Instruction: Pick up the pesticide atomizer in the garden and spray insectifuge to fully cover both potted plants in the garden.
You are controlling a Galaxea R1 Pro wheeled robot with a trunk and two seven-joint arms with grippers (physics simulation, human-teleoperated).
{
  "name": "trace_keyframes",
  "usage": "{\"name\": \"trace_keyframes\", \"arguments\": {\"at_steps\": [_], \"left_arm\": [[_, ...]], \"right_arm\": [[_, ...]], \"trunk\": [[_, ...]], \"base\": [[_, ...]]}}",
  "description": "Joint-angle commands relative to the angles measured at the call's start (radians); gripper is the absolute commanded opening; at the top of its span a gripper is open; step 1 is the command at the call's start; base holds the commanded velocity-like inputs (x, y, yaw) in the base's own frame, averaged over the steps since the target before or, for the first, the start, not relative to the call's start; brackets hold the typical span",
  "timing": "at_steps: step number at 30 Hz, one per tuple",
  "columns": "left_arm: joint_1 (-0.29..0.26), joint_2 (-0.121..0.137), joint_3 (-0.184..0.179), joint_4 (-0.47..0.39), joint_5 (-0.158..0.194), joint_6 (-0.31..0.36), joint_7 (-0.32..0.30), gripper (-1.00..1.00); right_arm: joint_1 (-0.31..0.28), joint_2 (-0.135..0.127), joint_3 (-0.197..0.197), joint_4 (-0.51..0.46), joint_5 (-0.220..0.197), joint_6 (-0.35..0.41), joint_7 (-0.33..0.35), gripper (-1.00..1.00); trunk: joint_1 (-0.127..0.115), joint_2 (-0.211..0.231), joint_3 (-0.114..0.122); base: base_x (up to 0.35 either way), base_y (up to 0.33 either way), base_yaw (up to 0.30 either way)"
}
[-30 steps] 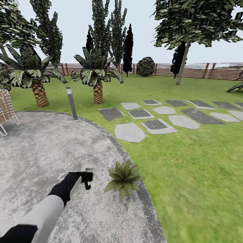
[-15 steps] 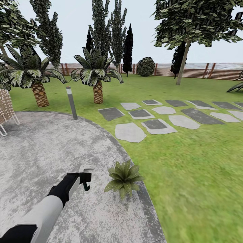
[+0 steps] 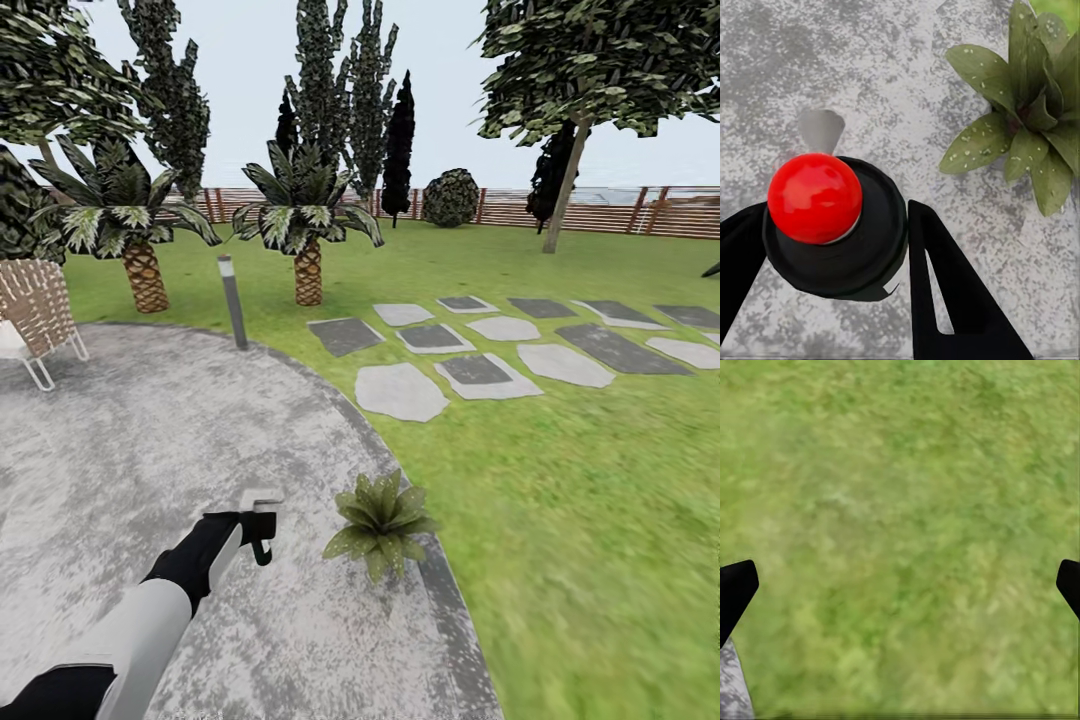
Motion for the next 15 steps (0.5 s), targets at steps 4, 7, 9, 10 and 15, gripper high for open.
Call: {"name": "trace_keyframes", "arguments": {"at_steps": [4,7,9,10,15], "left_arm": [[0.0,-0.001,0.001,-0.002,0.003,0.006,-0.002,-1.0],[0.0,-0.002,0.0,-0.002,0.003,0.006,-0.002,-1.0],[0.0,-0.013,-0.001,-0.002,0.002,0.006,-0.002,-1.0],[0.0,-0.015,-0.001,-0.002,0.002,0.006,-0.002,-1.0],[0.0,-0.022,-0.002,-0.002,0.002,0.006,-0.002,-1.0]], "right_arm": [[-0.001,0.0,0.0,-0.001,0.007,0.003,0.008,1.0],[-0.001,0.0,0.0,-0.001,0.007,0.004,0.008,1.0],[-0.001,0.0,0.001,-0.001,0.007,0.003,0.008,1.0],[-0.001,0.0,0.001,-0.001,0.008,0.003,0.008,1.0],[-0.001,0.0,0.0,-0.001,0.008,0.003,0.008,1.0]], "trunk": [[-0.001,-0.001,-0.001],[-0.001,-0.001,-0.001],[-0.001,-0.001,-0.001],[-0.001,-0.001,-0.001],[-0.001,-0.001,-0.001]], "base": [[-0.131,0.0,0.004],[-0.021,0.0,0.001],[-0.005,0.0,0.0],[-0.001,0.0,0.0],[0.0,0.0,0.0]]}}
